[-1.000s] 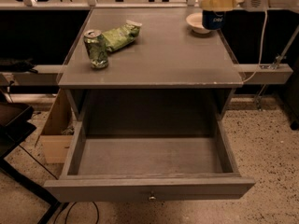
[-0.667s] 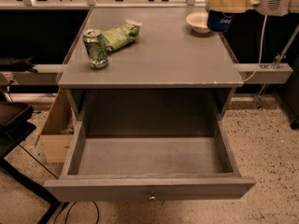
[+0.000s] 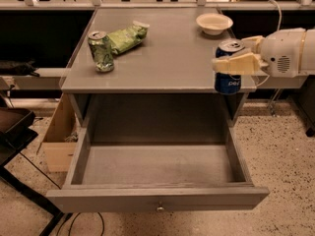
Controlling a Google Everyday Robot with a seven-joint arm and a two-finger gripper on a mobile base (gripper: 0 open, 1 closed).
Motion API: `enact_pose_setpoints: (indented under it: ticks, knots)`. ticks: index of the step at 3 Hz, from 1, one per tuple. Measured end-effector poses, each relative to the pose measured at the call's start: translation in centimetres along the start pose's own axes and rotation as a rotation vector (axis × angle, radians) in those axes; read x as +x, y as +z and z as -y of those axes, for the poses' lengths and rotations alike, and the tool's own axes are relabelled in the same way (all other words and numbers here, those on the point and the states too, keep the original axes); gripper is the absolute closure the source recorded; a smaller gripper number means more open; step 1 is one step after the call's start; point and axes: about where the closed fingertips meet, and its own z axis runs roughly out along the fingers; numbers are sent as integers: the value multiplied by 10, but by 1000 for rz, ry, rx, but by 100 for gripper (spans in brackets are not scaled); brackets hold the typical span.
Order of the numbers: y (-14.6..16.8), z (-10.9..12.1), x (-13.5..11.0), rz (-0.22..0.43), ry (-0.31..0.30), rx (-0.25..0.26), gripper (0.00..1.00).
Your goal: Place pepsi can into top drawer
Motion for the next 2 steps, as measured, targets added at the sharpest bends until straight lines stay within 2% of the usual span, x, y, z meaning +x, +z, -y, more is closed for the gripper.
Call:
enact_pose_setpoints:
  ticks: [1, 2]
  knots:
    - [0, 0, 0, 0, 0, 0, 100]
    - [14, -1, 22, 18, 39, -5, 100]
